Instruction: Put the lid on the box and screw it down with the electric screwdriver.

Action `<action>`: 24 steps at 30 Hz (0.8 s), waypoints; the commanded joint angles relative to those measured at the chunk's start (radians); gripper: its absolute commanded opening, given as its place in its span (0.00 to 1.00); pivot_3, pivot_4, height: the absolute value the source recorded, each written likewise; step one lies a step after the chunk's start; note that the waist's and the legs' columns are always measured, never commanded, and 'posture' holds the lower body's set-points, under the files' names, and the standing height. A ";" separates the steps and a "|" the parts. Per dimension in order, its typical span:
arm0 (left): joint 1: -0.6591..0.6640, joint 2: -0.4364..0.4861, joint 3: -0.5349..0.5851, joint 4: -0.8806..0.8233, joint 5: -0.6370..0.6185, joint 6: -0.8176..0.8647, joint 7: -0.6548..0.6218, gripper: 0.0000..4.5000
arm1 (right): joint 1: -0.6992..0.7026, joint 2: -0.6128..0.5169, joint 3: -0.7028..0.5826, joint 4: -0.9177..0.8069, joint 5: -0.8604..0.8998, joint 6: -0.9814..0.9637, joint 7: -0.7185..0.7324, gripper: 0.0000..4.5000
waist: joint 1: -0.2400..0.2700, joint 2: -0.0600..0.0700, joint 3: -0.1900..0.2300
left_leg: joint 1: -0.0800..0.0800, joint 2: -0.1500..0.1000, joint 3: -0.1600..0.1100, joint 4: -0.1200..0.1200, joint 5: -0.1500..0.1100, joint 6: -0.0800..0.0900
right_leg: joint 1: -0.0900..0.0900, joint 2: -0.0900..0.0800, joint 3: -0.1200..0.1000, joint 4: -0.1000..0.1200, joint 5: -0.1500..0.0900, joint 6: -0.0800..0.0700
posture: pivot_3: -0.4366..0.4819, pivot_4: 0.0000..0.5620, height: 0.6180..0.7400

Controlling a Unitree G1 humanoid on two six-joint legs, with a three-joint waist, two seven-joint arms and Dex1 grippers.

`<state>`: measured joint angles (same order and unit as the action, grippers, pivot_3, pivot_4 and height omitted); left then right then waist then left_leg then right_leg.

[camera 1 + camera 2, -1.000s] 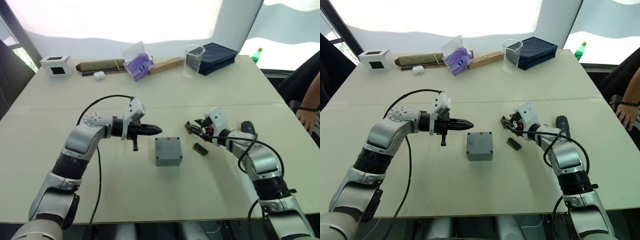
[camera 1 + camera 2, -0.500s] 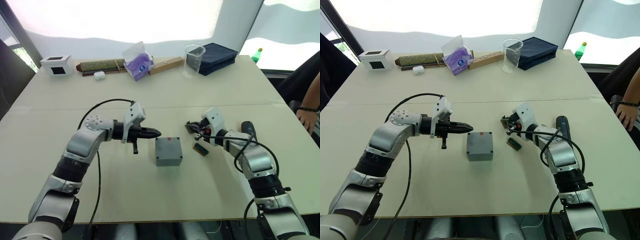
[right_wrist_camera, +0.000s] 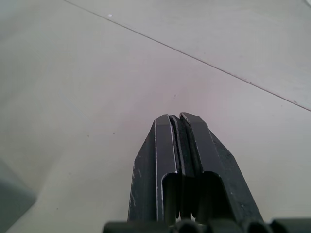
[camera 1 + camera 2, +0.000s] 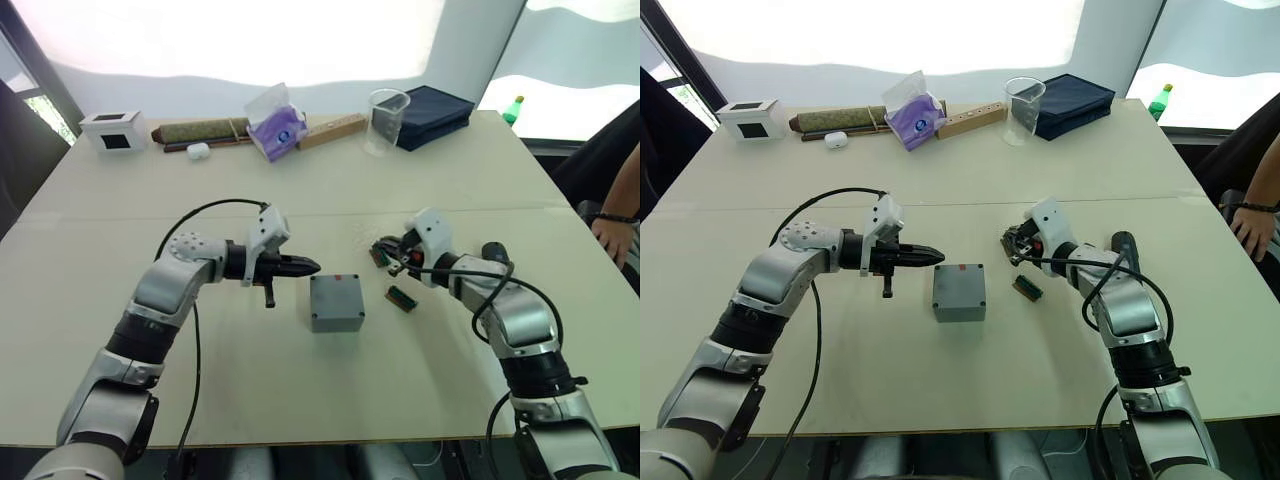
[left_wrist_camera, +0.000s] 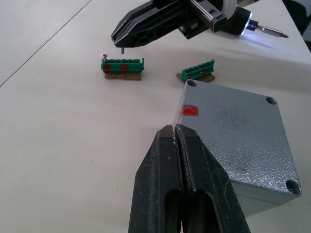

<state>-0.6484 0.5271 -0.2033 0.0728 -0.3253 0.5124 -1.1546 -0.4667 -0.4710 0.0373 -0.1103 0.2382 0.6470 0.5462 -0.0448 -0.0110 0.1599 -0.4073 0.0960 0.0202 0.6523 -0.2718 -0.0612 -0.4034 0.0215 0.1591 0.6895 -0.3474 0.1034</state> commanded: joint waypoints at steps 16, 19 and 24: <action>0.011 0.110 -0.011 -0.092 -0.028 0.016 -0.095 0.00 | 0.200 -0.004 -0.002 -0.546 0.200 0.231 -0.031 0.02 | 0.001 0.000 0.000 | -0.001 0.000 0.000 0.001 0.000 0.000 | 0.000 0.000 0.000 0.001 0.000 0.000 | 0.48 0.27 1.00; 0.012 0.105 -0.012 -0.090 -0.027 0.013 -0.092 0.00 | 0.208 -0.009 0.014 -0.532 0.188 0.219 -0.041 0.02 | 0.001 0.000 0.000 | -0.001 0.000 0.000 0.000 0.000 0.000 | 0.000 0.000 0.000 0.000 0.000 0.000 | 0.48 0.27 1.00; 0.017 0.095 -0.014 -0.077 -0.021 -0.001 -0.089 0.00 | 0.213 -0.008 0.027 -0.496 0.167 0.189 -0.051 0.02 | 0.001 0.000 0.000 | -0.001 0.000 0.000 0.000 0.000 0.000 | 0.000 0.000 0.000 0.000 0.000 0.000 | 0.48 0.27 1.00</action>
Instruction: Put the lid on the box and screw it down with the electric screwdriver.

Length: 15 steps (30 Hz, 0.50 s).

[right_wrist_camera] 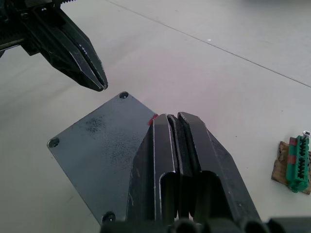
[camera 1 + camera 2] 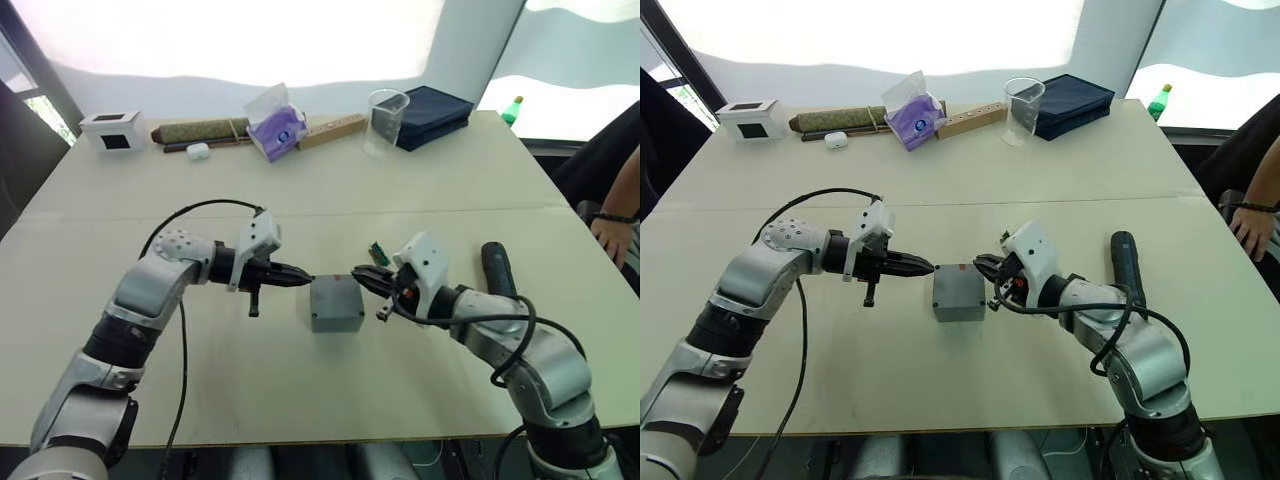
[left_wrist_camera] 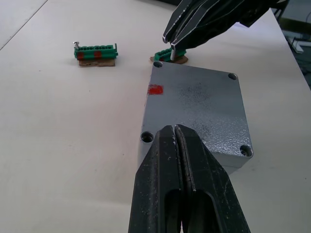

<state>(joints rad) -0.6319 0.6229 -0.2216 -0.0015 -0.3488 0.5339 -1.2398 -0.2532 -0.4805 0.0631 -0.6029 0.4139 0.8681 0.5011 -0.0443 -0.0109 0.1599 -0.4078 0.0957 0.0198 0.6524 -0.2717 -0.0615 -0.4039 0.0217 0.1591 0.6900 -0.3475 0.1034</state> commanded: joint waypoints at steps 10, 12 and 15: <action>0.002 -0.017 0.001 0.052 0.029 -0.077 -0.009 0.00 | -0.004 0.007 0.025 0.050 -0.031 -0.077 -0.008 0.02 | 0.000 0.000 0.000 | 0.000 0.000 0.000 0.000 0.000 0.000 | 0.000 0.000 0.000 0.000 0.000 0.000 | 0.48 0.27 1.00; -0.004 -0.020 0.001 0.050 0.029 -0.071 -0.008 0.00 | 0.000 0.007 0.024 0.058 -0.032 -0.080 -0.009 0.02 | 0.000 0.000 0.000 | 0.000 0.000 0.000 0.000 0.000 0.000 | 0.000 0.000 0.000 0.000 0.000 0.000 | 0.48 0.27 1.00; -0.020 -0.026 -0.001 0.040 0.026 -0.050 -0.003 0.00 | 0.002 0.012 0.023 0.059 -0.025 -0.078 -0.010 0.02 | 0.001 0.000 0.000 | 0.000 0.000 0.000 0.000 0.000 0.000 | 0.000 0.000 0.000 0.000 0.000 0.000 | 0.48 0.27 1.00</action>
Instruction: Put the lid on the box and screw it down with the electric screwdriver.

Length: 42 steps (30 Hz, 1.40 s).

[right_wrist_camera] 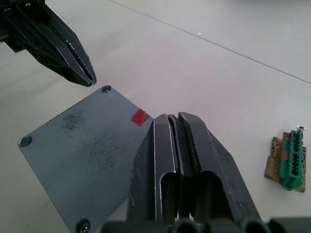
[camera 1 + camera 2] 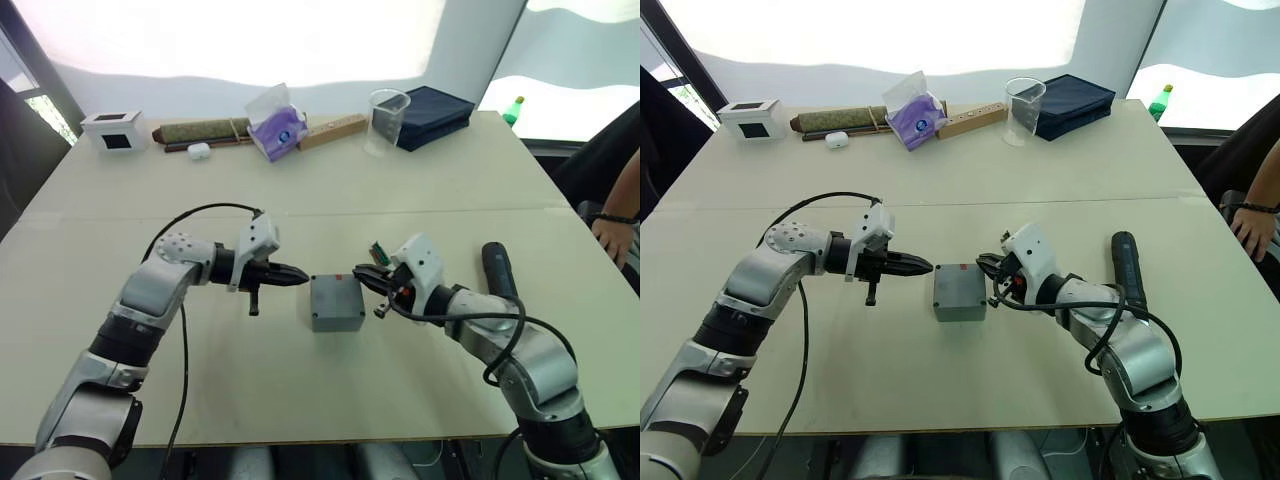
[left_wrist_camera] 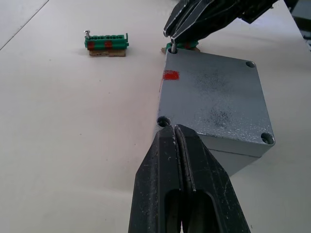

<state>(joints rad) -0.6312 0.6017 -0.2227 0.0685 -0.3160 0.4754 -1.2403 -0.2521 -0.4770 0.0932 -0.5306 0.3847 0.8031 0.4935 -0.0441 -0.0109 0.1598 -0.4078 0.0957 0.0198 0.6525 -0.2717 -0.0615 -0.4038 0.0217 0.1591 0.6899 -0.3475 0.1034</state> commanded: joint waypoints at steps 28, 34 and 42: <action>-0.211 -0.085 0.004 -0.174 -0.161 0.226 -0.005 0.00 | -0.118 -0.245 -0.595 -0.089 0.254 0.668 -0.041 0.85 | 0.009 0.000 0.001 | -0.001 0.000 0.000 0.000 0.000 0.000 | 0.000 0.000 0.000 0.000 0.000 0.000 | 0.48 0.27 1.00; -0.270 -0.132 -0.050 -0.160 -0.154 0.193 -0.049 0.00 | -0.090 -0.504 -0.660 0.180 0.396 0.811 -0.024 1.00 | 0.005 0.001 0.000 | 0.001 -0.001 0.000 -0.001 -0.001 0.002 | 0.003 0.000 0.000 -0.003 0.000 0.000 | 0.48 0.27 1.00; -0.237 -0.124 -0.090 -0.060 -0.099 0.030 -0.155 0.00 | -0.088 -0.728 -0.441 0.516 0.565 0.811 -0.058 1.00 | -0.005 0.001 0.001 | 0.003 -0.001 0.001 -0.001 -0.002 0.003 | 0.004 0.000 0.002 -0.003 0.000 0.000 | 0.48 0.27 1.00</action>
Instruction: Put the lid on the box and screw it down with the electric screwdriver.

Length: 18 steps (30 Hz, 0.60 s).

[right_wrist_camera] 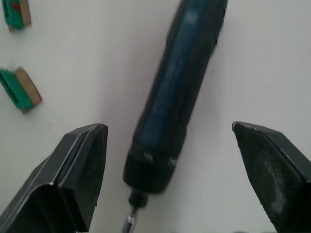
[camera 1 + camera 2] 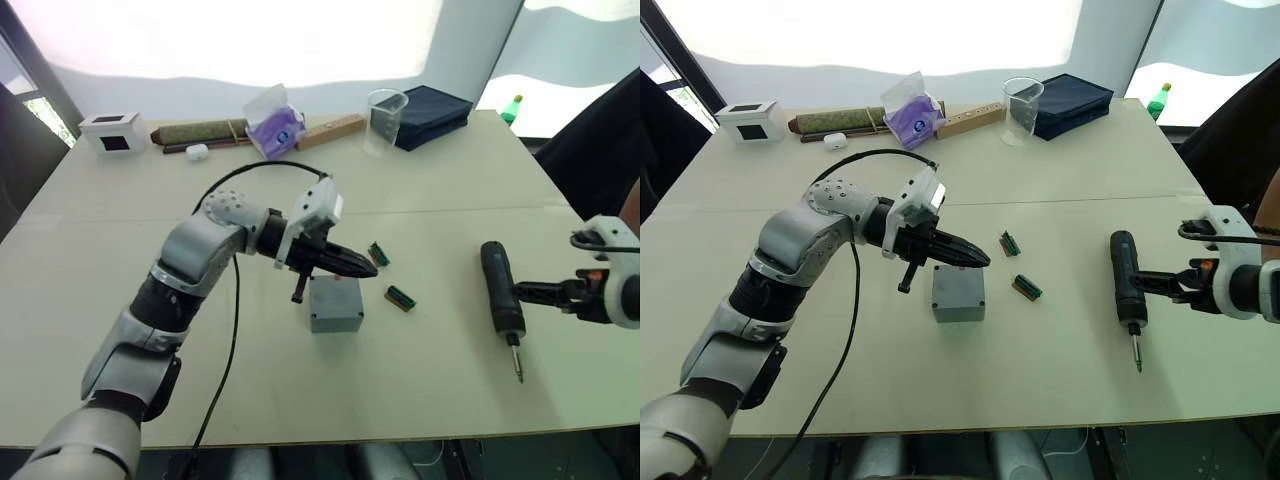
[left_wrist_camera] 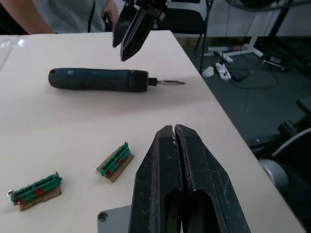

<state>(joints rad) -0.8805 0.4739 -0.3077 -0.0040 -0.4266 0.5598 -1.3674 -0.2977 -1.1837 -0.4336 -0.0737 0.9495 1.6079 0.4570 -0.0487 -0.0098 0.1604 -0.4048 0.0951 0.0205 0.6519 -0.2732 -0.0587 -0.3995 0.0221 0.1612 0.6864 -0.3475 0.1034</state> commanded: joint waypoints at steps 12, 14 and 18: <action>0.134 0.016 -0.005 -0.042 0.025 -0.076 0.002 0.00 | -0.217 0.001 0.342 0.227 -0.090 -0.002 0.056 1.00 | 0.008 0.000 0.000 | -0.001 0.000 0.000 0.001 0.000 0.000 | -0.001 -0.001 0.000 -0.001 0.000 0.000 | 0.48 0.27 1.00; 0.145 0.017 -0.006 -0.050 0.027 -0.079 0.012 0.00 | -0.238 0.001 0.403 0.252 -0.118 -0.015 0.102 1.00 | 0.006 0.000 0.000 | -0.001 0.000 0.000 0.001 0.000 0.000 | -0.001 -0.001 0.000 -0.001 0.000 0.000 | 0.48 0.27 1.00; 0.158 0.013 -0.010 -0.067 0.026 -0.078 0.031 0.00 | -0.297 0.004 0.526 0.306 -0.177 -0.052 0.205 1.00 | 0.004 0.000 0.000 | -0.001 0.000 0.000 0.001 0.000 0.000 | -0.001 0.000 0.000 -0.001 0.000 0.000 | 0.48 0.27 1.00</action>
<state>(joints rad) -0.7198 0.4878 -0.3315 -0.0257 -0.4010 0.4931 -1.3455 -0.5739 -1.1798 0.0353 0.2072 0.8031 1.5827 0.6058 -0.0449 -0.0097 0.1605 -0.4056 0.0953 0.0206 0.6531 -0.2732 -0.0588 -0.4000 0.0216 0.1608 0.6858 -0.3475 0.1035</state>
